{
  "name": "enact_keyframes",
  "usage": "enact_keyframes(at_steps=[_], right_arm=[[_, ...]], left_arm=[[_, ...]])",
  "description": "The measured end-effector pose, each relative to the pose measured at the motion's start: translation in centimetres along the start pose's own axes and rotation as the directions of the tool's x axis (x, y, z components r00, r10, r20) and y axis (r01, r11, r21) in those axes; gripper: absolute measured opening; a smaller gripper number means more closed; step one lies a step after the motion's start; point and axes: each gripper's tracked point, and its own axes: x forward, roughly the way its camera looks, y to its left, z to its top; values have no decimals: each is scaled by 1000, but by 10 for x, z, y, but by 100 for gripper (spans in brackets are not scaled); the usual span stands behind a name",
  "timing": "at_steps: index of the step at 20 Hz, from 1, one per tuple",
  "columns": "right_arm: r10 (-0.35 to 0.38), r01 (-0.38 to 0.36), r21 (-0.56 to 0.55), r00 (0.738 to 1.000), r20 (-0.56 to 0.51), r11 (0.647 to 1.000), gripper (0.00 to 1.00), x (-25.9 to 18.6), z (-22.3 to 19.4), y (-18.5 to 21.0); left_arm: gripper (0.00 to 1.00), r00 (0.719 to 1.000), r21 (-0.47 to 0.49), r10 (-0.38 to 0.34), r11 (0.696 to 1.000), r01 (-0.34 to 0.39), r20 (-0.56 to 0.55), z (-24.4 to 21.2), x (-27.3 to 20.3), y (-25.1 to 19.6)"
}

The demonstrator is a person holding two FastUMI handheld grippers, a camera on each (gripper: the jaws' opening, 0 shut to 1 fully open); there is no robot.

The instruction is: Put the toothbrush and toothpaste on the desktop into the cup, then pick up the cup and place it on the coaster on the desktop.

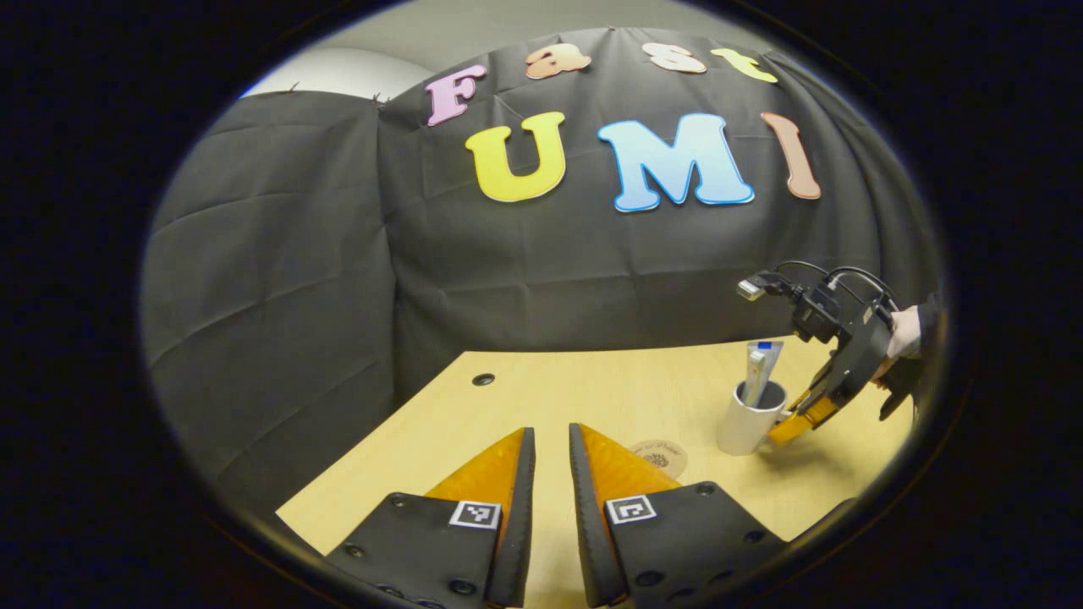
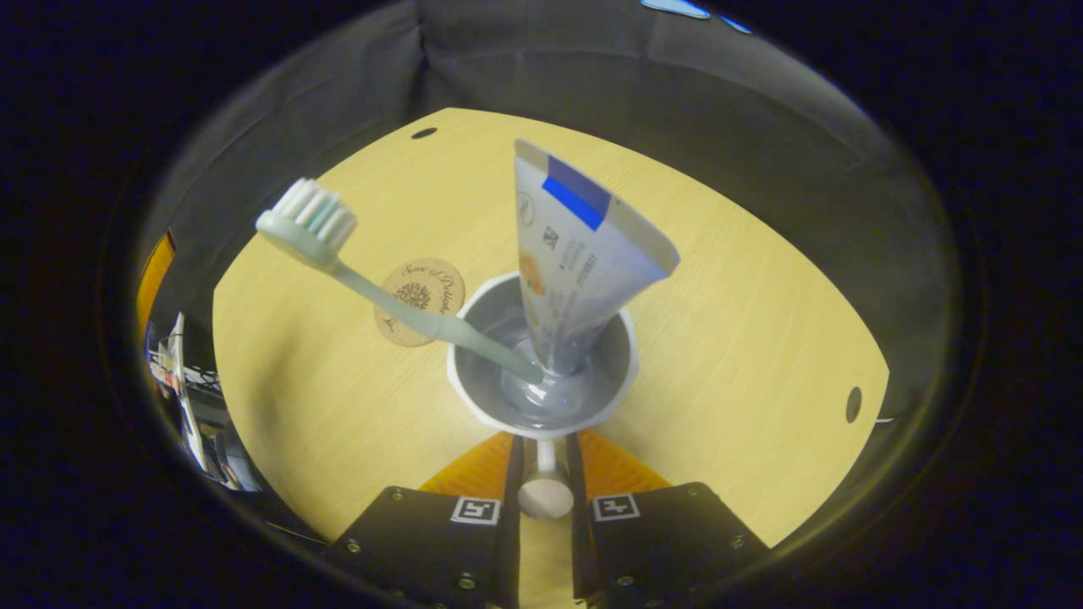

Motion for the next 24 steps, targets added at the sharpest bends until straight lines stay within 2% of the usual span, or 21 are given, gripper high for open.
enact_keyframes(at_steps=[1,7,8,9,13,14,15,19,21,24], right_arm=[[-1,1,-8,1000,1,1000,25,0,-1,0],[16,-16,-10,999,28,1000,25,-9,4,4],[21,-20,-4,999,39,1000,22,-13,7,4],[26,-27,3,998,48,1000,25,-19,12,3],[48,-50,22,996,76,999,25,-30,22,5],[41,-43,16,996,78,999,28,-28,21,4],[38,-39,10,997,72,999,17,-30,20,4],[26,-25,-8,997,79,1000,17,-31,22,3],[8,-9,9,996,93,1000,10,-31,24,4],[17,-21,34,993,120,999,10,-31,25,5]], left_arm=[[41,1000,-1,1,1000,-1,-2,-1,1,-2],[41,1000,9,-12,1000,12,7,3,2,-10],[41,1000,9,-13,1000,13,8,3,3,-9],[41,1000,8,-13,1000,13,7,2,3,-10],[41,1000,-1,-8,1000,8,0,0,5,-9],[41,1000,-3,-6,1000,6,-1,-1,5,-9],[41,1000,-3,-4,1000,4,0,-1,6,-9],[41,1000,-7,3,1000,-3,-3,-3,5,-4],[41,1000,-5,7,1000,-7,-1,-2,4,-3],[41,1000,-1,10,1000,-10,1,-4,1,-3]])
